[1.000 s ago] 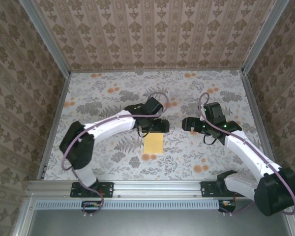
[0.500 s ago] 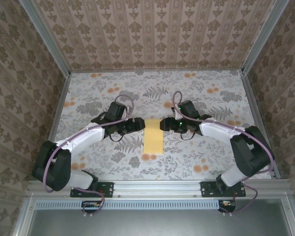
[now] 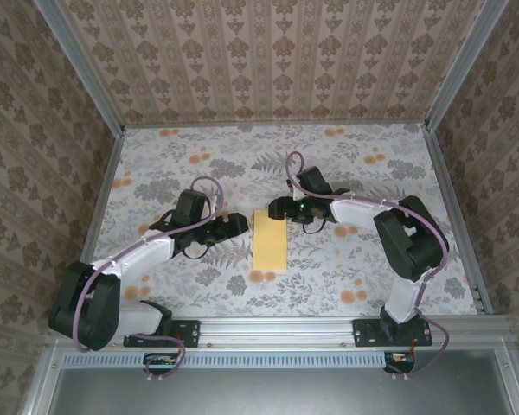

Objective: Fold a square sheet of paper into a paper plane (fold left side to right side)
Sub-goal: Third fold the triangle at the center of the table.

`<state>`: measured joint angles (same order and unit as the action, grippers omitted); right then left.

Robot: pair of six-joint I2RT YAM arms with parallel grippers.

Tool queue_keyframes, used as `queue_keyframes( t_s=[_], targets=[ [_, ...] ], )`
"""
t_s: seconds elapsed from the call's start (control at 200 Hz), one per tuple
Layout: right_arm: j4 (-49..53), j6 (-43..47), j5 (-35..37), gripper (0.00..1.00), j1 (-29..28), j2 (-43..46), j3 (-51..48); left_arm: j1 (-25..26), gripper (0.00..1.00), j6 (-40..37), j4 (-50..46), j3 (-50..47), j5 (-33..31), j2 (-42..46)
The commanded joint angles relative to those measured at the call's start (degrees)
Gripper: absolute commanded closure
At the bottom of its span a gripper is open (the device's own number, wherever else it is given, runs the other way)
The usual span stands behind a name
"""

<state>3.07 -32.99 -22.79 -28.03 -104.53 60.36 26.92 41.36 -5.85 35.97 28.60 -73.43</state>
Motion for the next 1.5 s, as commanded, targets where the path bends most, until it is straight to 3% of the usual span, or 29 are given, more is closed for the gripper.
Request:
queue_keyframes(
  t_s=[0.0, 0.445, 1.495],
  targets=[
    [1.29, 1.18, 0.35, 0.28, -0.45, -1.94, 2.68, -0.41, 0.11, 0.65, 1.82, -0.37, 1.97, -1.39],
    [3.86, 2.90, 1.51, 0.30, -0.53, -5.21, 4.68, 0.07, 0.13, 1.79, 3.83, 0.37, 3.56, -5.68],
    [3.28, 3.55, 0.99, 0.30, -0.59, -5.92, 3.71, 7.89, 0.23, 5.81, 8.52, 6.21, 4.93, -19.25]
  ],
)
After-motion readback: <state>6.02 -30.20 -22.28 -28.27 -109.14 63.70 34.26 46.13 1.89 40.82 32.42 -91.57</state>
